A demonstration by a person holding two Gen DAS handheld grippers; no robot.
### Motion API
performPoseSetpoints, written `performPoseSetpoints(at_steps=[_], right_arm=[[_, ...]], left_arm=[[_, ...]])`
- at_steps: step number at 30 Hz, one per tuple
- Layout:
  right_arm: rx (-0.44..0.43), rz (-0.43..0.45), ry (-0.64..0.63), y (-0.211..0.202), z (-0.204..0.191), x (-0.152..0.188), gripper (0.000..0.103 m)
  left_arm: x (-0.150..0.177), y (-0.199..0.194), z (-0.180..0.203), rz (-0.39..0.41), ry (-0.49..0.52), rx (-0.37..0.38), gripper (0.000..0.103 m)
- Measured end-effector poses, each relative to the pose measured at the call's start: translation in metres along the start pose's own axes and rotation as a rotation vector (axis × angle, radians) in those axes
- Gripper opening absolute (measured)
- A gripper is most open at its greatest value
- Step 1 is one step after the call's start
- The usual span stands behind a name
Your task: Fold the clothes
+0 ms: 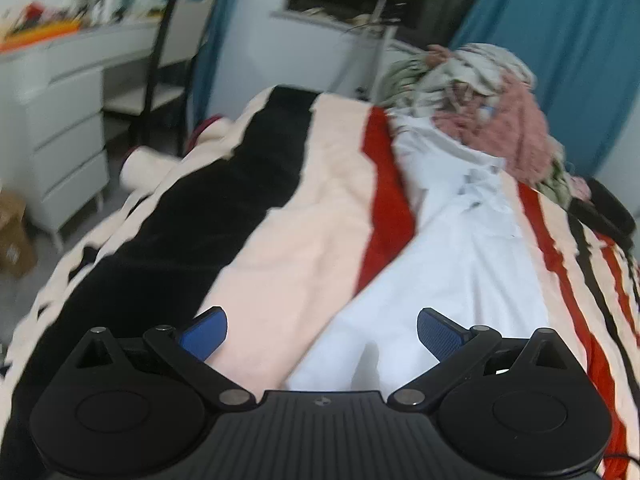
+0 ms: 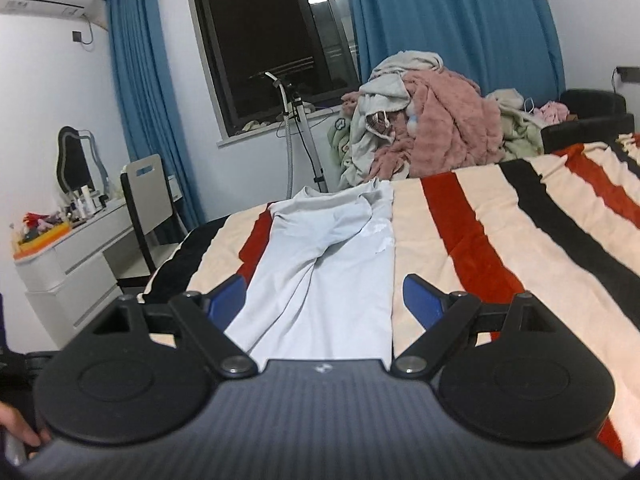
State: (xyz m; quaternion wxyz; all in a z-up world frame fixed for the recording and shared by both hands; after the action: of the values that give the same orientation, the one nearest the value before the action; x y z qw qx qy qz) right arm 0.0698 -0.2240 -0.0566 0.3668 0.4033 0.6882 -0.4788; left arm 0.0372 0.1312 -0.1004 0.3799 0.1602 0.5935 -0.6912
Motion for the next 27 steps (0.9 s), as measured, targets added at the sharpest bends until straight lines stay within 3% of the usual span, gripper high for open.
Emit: performPoseSetpoints(at_steps=[4, 12, 15, 21, 25, 27], right_arm=[[0.000, -0.029, 0.050, 0.003, 0.008, 0.002, 0.087], [-0.032, -0.085, 0.143, 0.011, 0.017, 0.007, 0.087], [-0.030, -0.094, 0.152, 0.011, 0.019, 0.008, 0.087], [-0.045, -0.129, 0.203, 0.017, 0.024, 0.012, 0.087], [-0.051, -0.148, 0.224, 0.019, 0.026, 0.015, 0.087], [-0.048, -0.147, 0.225, 0.018, 0.027, 0.014, 0.087]], left_arm=[[-0.001, 0.001, -0.018, -0.026, -0.104, 0.008, 0.099], [0.006, 0.010, -0.046, -0.102, -0.280, 0.015, 0.084], [0.008, 0.011, -0.048, -0.111, -0.290, 0.012, 0.077], [0.018, 0.011, -0.029, -0.166, -0.194, 0.055, 0.064], [0.026, 0.016, -0.018, -0.223, -0.125, 0.056, 0.039], [0.029, 0.016, -0.012, -0.234, -0.077, 0.067, 0.016]])
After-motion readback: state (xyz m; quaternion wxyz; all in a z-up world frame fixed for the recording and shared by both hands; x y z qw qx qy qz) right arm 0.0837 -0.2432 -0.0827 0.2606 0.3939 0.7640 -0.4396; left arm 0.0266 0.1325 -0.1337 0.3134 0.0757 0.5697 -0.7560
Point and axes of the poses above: each gripper's, at about its wrist camera, not at the fingertips, and y roughly the way its jaws point, z to its right, x to its underside, the point moved 4 cm from there along y, roughly the way its jaws point, and after that the axes turned 3 degrees about -z, right-handed, at the moved point
